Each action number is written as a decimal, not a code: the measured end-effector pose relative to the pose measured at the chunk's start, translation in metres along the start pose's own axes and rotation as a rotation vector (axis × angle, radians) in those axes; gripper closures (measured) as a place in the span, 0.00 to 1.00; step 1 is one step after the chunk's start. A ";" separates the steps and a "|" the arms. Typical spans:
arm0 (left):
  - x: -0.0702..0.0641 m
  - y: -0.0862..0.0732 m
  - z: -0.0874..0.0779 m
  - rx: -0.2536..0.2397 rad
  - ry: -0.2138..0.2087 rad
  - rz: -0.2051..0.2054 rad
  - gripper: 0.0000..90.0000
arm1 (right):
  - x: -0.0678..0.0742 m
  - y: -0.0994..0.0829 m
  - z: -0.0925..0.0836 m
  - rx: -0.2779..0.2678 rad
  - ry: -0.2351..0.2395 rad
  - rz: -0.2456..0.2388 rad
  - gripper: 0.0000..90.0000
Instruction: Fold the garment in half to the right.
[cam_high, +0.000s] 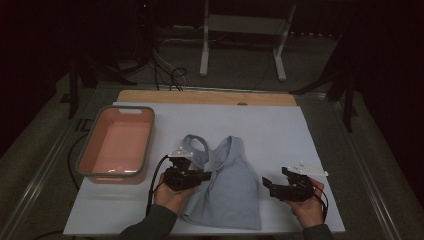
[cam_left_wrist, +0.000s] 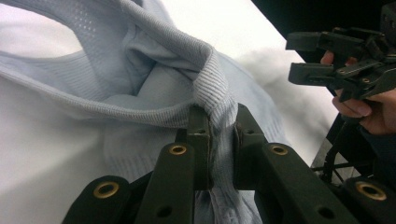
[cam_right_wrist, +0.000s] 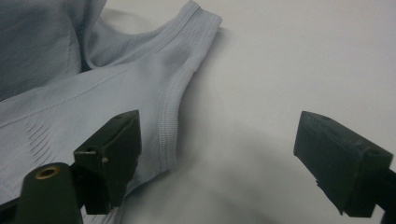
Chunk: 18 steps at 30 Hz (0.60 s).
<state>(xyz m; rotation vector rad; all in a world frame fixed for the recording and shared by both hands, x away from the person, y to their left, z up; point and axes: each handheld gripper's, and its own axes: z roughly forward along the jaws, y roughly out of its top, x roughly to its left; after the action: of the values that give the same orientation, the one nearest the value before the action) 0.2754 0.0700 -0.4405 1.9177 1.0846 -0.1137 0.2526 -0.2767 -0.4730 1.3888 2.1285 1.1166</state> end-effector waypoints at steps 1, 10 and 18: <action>-0.002 0.001 0.002 0.000 -0.005 0.005 0.91 | 0.000 0.000 0.000 0.000 0.000 0.000 0.17; -0.014 0.010 0.018 -0.006 -0.034 0.031 0.91 | 0.000 0.000 0.000 0.001 0.001 0.002 0.17; -0.024 0.014 0.037 -0.002 -0.059 0.049 0.91 | -0.001 -0.001 0.000 0.001 -0.001 0.005 0.17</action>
<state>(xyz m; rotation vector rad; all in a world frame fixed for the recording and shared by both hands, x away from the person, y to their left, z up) 0.2827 0.0246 -0.4419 1.9265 0.9975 -0.1403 0.2528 -0.2775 -0.4737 1.3956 2.1265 1.1170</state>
